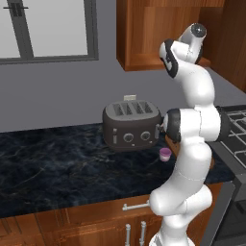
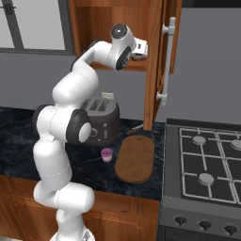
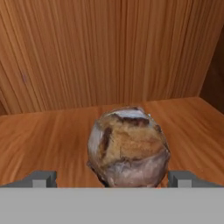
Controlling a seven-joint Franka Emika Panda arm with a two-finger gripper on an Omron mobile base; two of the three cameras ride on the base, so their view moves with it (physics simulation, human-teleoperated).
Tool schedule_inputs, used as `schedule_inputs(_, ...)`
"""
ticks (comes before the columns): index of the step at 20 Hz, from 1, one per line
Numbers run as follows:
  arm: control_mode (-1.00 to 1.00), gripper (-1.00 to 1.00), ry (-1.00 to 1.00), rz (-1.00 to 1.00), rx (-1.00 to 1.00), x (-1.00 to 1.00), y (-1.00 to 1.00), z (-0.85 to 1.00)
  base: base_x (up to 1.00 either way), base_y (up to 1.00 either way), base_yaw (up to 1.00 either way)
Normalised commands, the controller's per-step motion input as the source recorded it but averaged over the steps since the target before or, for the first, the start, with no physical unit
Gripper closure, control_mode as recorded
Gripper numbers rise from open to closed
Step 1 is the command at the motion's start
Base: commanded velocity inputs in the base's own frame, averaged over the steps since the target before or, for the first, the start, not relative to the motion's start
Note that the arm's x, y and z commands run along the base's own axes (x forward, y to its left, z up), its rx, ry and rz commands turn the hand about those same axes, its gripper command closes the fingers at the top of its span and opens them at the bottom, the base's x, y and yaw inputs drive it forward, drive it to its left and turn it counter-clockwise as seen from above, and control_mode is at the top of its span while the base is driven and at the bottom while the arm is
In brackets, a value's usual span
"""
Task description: Pick the bread, place it on the cutting board, pick the jam, place it on the counter, and close the cabinet.
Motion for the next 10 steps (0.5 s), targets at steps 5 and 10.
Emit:
schedule_inputs(5, -1.0, -1.0, 0.0, 0.0, 0.0, 0.21, -0.03, 0.0, 0.0, 0.0, 0.0)
schedule_inputs(10, -1.0, -1.0, 0.0, 0.0, 0.0, 0.16, -0.06, 0.0, 0.0, 0.0, 0.0)
